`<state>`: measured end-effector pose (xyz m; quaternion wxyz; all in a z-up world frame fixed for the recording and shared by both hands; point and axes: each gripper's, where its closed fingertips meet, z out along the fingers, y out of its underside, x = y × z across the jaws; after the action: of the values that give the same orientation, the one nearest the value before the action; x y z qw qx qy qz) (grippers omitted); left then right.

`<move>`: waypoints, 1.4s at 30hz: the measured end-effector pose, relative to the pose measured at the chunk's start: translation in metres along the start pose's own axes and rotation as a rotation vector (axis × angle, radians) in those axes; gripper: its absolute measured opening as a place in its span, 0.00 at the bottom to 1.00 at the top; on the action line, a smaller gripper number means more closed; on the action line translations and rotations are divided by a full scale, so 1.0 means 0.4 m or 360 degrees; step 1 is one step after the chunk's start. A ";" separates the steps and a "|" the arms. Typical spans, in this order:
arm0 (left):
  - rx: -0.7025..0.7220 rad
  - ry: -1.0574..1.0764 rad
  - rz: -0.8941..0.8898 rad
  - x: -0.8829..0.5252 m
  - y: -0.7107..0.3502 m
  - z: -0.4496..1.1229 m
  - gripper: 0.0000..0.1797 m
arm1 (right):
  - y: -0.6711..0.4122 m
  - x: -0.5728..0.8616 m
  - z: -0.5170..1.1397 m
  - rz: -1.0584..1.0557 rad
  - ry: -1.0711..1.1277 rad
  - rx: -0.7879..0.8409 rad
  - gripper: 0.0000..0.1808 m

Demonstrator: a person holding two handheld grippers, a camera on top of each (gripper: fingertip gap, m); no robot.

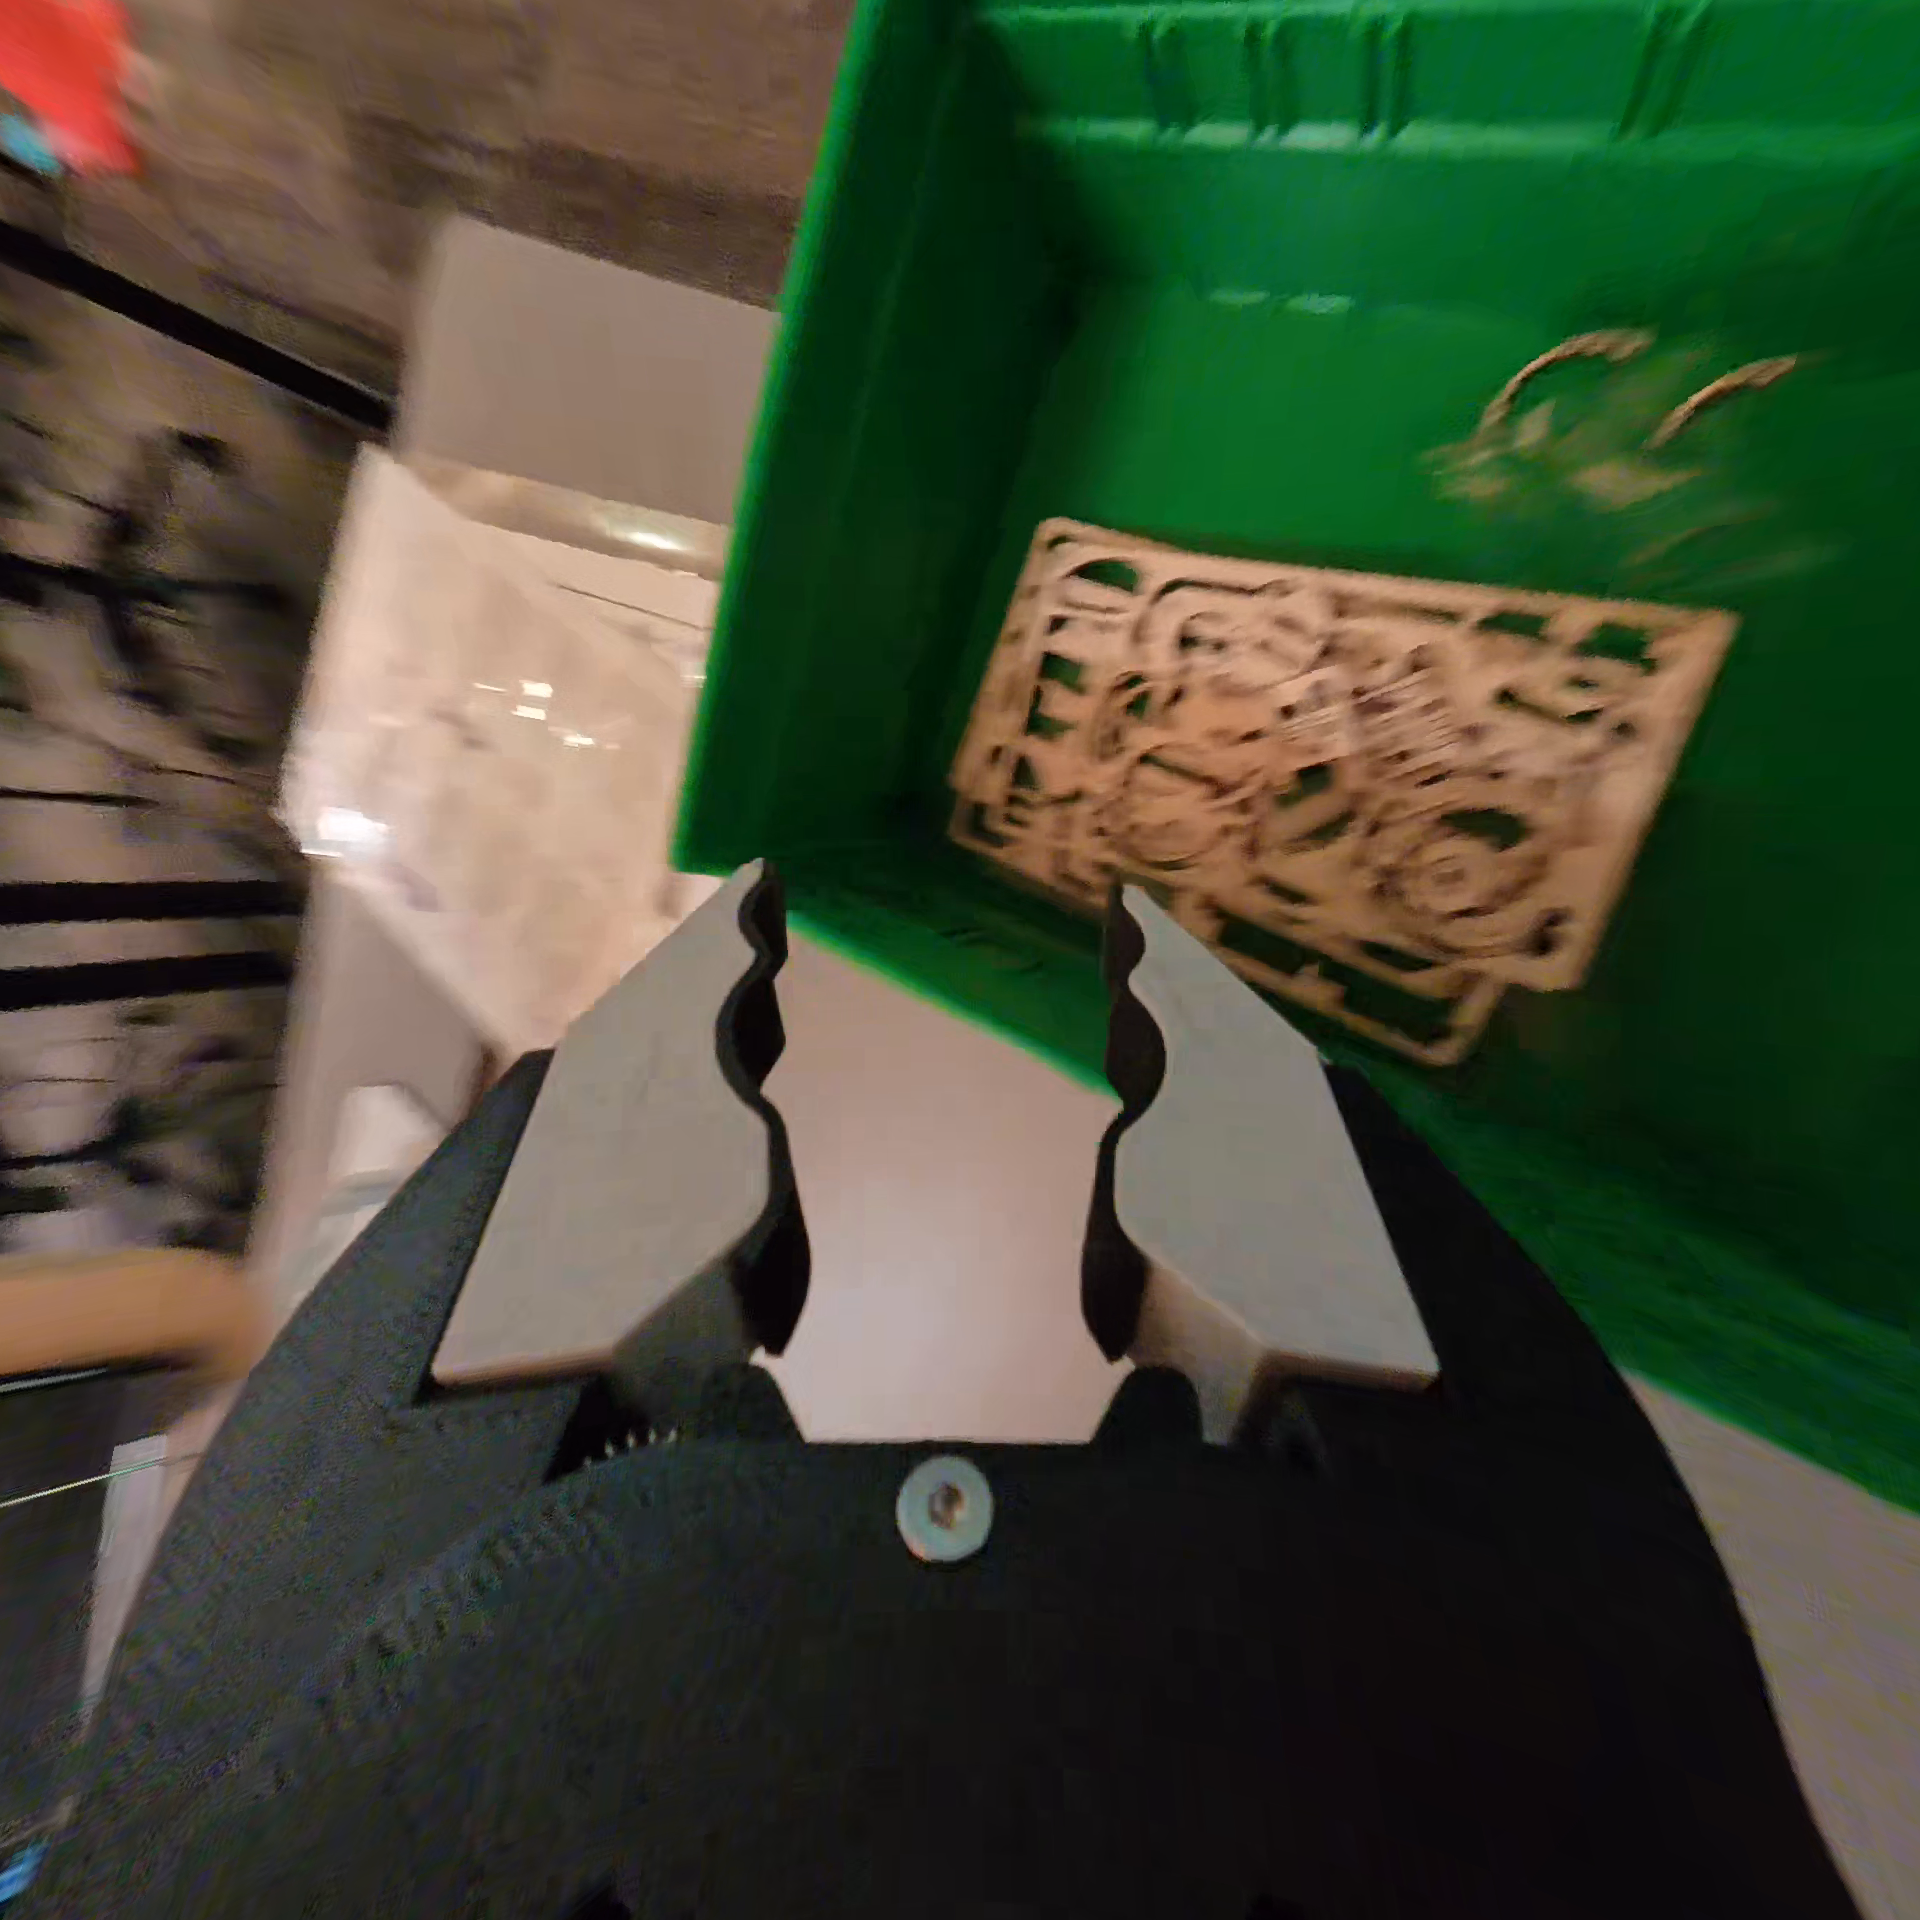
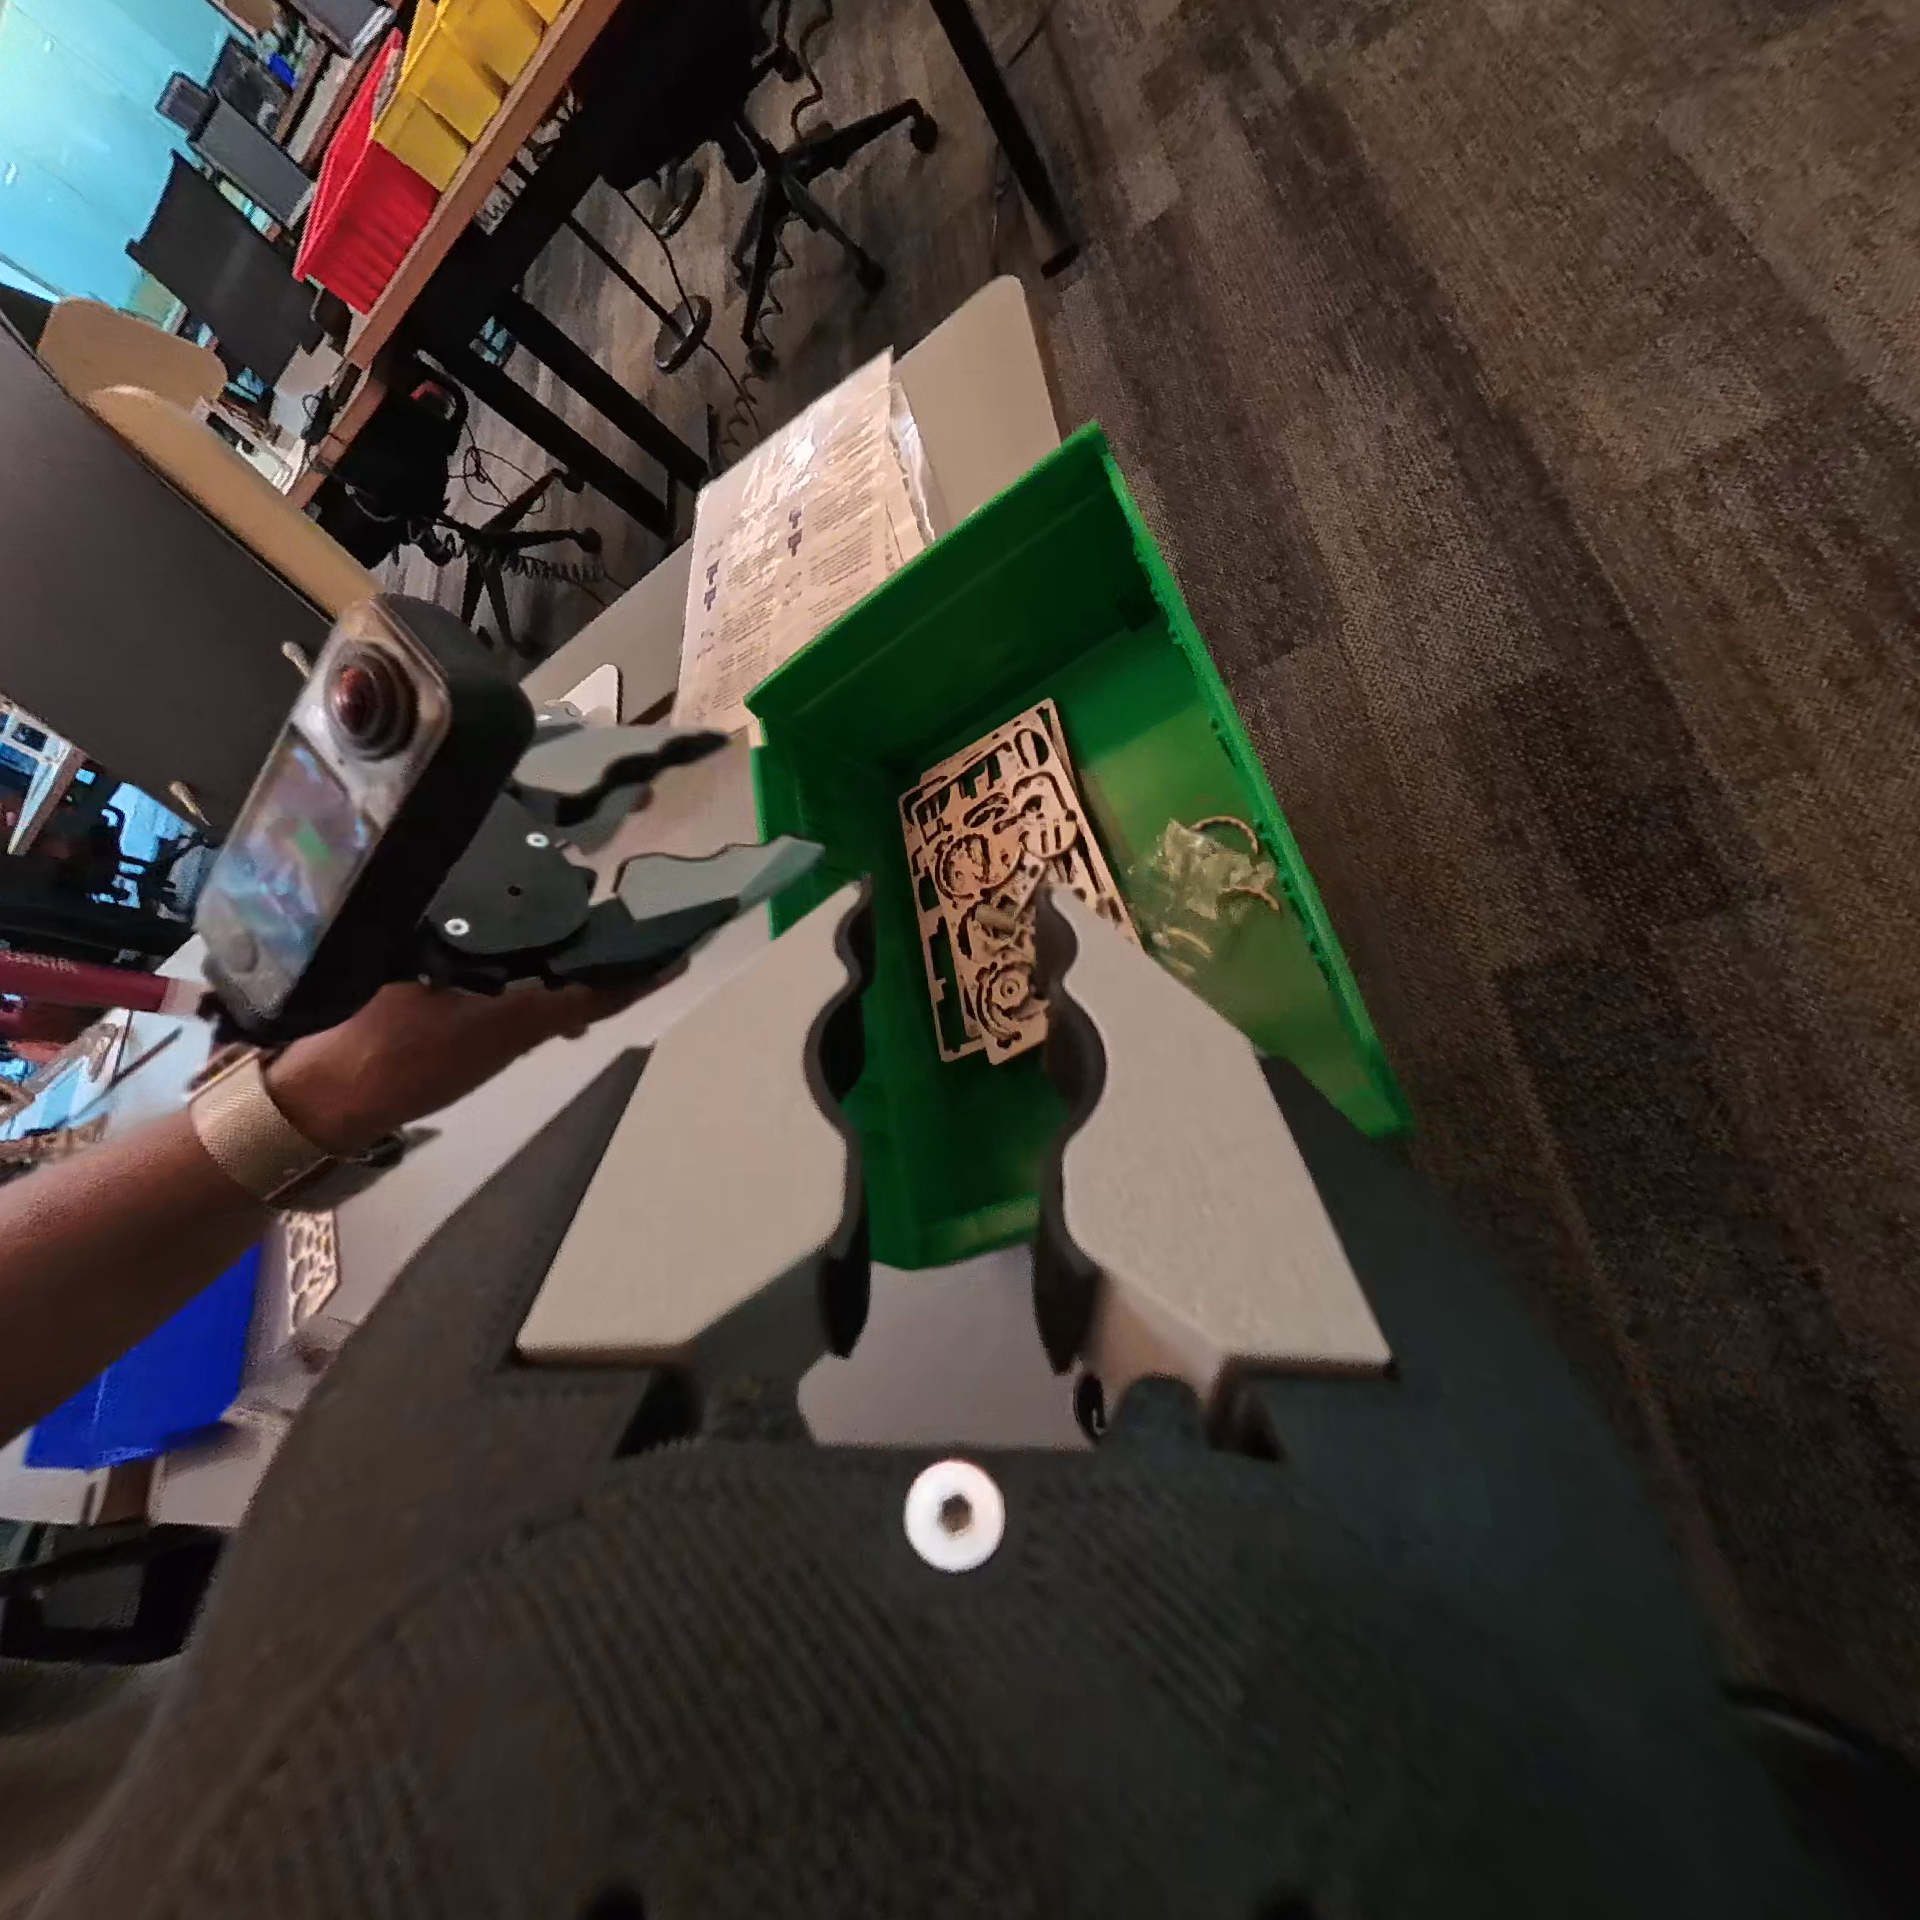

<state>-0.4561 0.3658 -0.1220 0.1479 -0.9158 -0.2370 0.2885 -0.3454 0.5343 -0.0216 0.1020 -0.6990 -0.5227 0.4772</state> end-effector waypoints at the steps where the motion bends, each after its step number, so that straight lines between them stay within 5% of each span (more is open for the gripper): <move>1: -0.0026 -0.0103 0.0123 -0.021 0.003 -0.005 0.33 | 0.005 0.008 -0.006 0.0028 0.0002 0.0003 0.16; 12: -0.0012 -0.0353 0.0269 -0.099 0.028 -0.077 0.38 | -0.011 -0.022 -0.006 -0.0026 -0.0085 0.0001 0.16; 17: 0.0017 0.0350 -0.0557 -0.007 0.101 -0.128 0.34 | -0.026 -0.162 0.018 -0.0847 -0.0114 0.0095 0.24; 20: 0.0114 0.0629 -0.1164 -0.014 0.189 -0.209 0.33 | 0.033 -0.214 0.093 -0.0998 -0.0078 0.0006 0.27; 24: 0.0078 0.0360 -0.1530 -0.106 0.466 -0.315 0.31 | 0.159 -0.376 0.178 -0.1189 -0.0291 -0.0115 0.25; 34: -0.0492 -0.0377 -0.2381 -0.143 1.302 -0.598 0.35 | 0.485 -0.791 0.288 -0.1288 -0.0733 -0.0438 0.27; 39: -0.0655 -0.0530 -0.2440 -0.239 1.631 -0.588 0.37 | 0.596 -0.870 0.314 -0.1229 -0.0594 -0.0531 0.27; 42: -0.0577 -0.0473 -0.2132 -0.374 1.771 -0.525 0.31 | 0.660 -0.901 0.315 -0.1101 -0.0400 -0.0545 0.26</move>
<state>-0.1913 -0.3379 -0.1765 0.1048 -0.5342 -0.8113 0.2133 -0.2750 0.0766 -0.0549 0.0740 -0.4251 -0.8073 0.4026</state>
